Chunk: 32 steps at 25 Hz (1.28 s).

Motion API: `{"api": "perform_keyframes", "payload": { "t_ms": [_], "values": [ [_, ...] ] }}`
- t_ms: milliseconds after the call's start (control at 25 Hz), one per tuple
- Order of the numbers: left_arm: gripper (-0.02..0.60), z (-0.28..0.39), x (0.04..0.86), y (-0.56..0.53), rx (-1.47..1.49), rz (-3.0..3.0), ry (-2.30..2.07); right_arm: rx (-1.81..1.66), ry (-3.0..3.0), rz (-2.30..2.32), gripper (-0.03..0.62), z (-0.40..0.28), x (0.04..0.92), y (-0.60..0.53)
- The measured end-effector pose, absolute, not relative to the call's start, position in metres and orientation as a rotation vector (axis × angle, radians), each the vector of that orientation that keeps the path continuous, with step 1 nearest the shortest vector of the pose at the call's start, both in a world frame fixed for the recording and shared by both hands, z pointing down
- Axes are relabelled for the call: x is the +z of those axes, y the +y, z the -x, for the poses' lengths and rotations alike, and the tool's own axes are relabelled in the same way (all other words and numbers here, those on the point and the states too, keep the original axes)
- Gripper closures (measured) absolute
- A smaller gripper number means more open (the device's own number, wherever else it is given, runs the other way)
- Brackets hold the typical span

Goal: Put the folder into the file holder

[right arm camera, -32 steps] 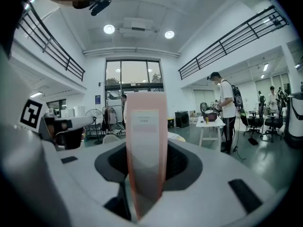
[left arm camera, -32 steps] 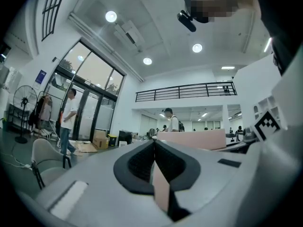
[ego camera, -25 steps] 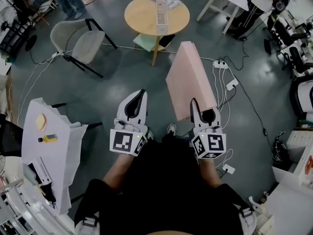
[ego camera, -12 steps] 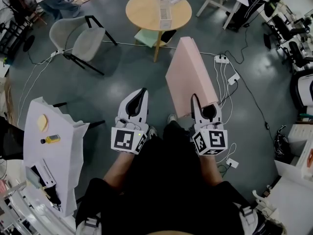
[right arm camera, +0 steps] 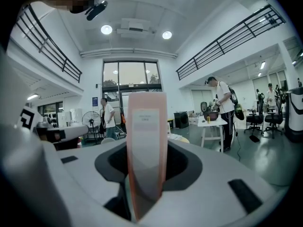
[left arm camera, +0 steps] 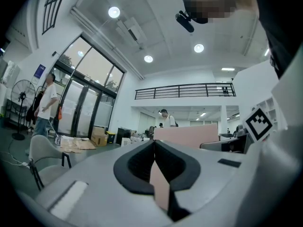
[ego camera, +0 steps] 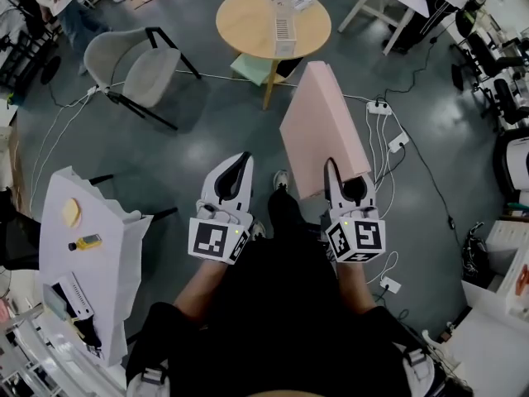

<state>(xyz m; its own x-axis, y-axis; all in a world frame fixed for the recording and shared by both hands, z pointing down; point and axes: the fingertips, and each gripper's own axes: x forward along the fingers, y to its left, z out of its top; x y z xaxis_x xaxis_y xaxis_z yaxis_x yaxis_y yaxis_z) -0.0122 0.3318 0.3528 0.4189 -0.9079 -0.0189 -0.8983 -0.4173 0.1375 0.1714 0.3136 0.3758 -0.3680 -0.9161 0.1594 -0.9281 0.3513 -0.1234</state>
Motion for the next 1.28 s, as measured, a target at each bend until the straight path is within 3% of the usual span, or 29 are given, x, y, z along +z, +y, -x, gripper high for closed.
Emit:
{"api": "perform_keyframes", "payload": {
  "t_ms": [760, 1280],
  "values": [
    [0.575, -0.023, 0.338, 0.128, -0.131, -2.508, -1.728, 0.311, -2.606, -1.615, 0.448, -0.196, 0.371, 0.097],
    [0.575, -0.032, 0.34, 0.072, -0.121, -2.468, -1.776, 0.336, -2.62, -1.587, 0.45, -0.207, 0.377, 0.029]
  ]
}}
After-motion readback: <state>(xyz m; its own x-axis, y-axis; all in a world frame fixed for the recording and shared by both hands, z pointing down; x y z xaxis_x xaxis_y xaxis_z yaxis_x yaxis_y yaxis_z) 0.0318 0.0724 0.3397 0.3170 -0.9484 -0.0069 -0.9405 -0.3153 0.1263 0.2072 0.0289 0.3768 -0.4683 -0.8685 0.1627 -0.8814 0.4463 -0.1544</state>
